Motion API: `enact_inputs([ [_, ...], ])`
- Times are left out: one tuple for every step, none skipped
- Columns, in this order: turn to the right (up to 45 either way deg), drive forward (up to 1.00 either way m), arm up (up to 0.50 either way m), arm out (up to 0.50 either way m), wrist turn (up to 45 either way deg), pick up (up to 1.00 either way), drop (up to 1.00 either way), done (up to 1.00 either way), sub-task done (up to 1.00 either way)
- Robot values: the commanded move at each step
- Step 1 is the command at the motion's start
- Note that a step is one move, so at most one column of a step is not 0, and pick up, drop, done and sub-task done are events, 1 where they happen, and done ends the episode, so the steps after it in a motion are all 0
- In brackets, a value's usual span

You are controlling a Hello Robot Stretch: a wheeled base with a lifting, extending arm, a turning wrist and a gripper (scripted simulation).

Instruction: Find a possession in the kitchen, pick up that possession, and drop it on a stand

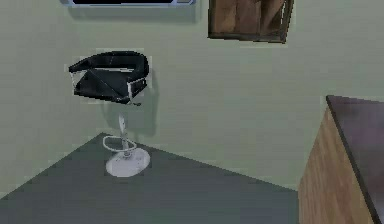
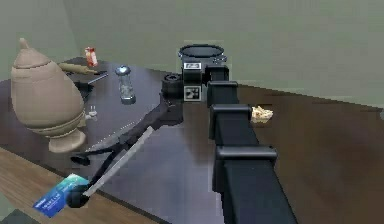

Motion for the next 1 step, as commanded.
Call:
enact_inputs([
  [0.0,0.0,0.0,0.0,-15.0,0.0,0.0,0.0,0.0],
])
